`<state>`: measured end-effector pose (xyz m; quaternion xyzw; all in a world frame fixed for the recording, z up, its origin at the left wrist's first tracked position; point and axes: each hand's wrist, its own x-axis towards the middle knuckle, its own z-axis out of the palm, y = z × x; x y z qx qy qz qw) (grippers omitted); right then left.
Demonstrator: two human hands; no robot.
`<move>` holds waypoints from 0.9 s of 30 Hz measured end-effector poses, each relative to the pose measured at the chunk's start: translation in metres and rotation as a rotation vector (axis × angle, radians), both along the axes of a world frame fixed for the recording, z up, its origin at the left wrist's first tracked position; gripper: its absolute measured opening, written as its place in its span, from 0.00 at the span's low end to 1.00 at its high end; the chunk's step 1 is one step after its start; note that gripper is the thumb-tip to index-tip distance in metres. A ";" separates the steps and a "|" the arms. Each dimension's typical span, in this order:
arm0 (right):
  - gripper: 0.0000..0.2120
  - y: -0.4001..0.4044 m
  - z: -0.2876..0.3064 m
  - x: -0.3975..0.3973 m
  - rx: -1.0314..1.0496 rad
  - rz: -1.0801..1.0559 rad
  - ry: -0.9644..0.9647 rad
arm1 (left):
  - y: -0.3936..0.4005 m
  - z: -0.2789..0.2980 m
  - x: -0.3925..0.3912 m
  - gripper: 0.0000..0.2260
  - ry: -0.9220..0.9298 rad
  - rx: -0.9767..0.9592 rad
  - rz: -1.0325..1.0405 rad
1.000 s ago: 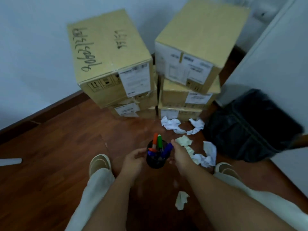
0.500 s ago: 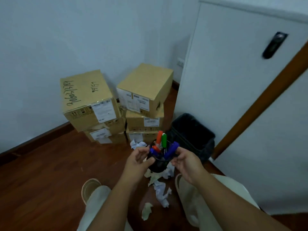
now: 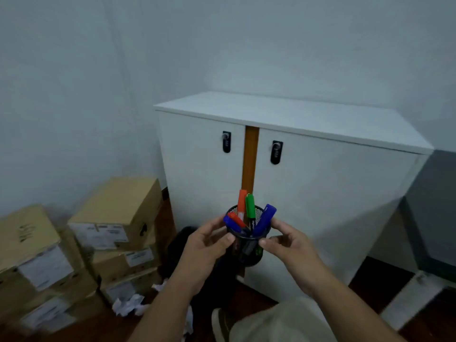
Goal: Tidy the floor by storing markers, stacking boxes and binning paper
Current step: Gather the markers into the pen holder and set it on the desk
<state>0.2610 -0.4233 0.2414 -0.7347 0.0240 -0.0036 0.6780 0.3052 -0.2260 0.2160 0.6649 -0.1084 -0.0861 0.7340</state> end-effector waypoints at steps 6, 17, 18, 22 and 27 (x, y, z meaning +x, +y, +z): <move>0.20 -0.076 0.073 -0.039 -0.025 -0.271 -0.205 | -0.098 0.076 0.003 0.18 -0.145 -0.011 -0.182; 0.19 -0.215 0.116 -0.115 -0.096 -0.611 -0.265 | -0.280 0.124 -0.022 0.18 -0.205 -0.033 -0.482; 0.19 -0.227 0.113 -0.123 -0.105 -0.642 -0.247 | -0.295 0.119 -0.027 0.19 -0.194 -0.020 -0.513; 0.20 -0.270 0.097 -0.147 -0.122 -0.727 -0.170 | -0.343 0.099 -0.045 0.20 -0.149 0.031 -0.577; 0.22 -0.314 0.085 -0.154 -0.173 -0.737 -0.125 | -0.390 0.087 -0.050 0.22 -0.147 0.075 -0.575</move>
